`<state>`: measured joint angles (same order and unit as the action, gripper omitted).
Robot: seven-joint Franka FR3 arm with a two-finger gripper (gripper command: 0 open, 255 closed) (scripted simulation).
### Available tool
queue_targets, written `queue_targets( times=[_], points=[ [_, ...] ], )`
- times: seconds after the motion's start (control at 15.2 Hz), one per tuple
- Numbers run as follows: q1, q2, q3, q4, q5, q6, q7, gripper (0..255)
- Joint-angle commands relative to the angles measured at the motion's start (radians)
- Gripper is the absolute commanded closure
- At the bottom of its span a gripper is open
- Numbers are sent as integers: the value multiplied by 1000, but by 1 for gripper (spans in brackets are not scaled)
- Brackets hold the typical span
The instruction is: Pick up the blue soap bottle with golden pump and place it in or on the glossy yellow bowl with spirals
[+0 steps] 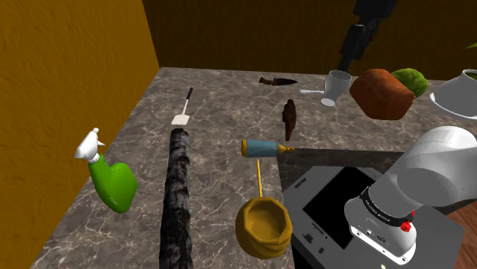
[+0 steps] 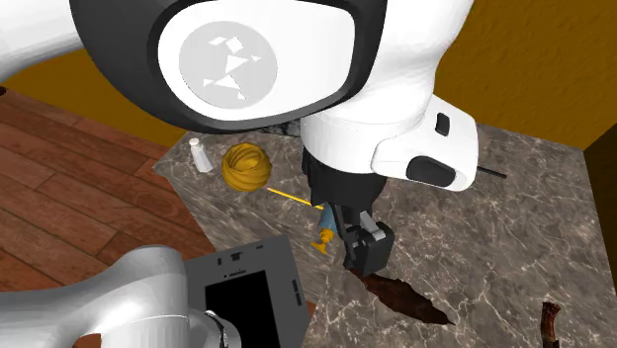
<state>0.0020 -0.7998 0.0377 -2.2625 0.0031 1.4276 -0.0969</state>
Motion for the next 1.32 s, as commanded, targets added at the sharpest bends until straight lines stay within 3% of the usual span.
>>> queue_targets(
  times=[0.0, 0.66, 1.25],
  points=[
    [0, 0, 0, 0, 0, 0, 0, 0],
    [119, -8, 83, -307, 35, 397, -95, 0],
    [224, 131, 175, -493, 54, 808, -163, 0]
  ],
)
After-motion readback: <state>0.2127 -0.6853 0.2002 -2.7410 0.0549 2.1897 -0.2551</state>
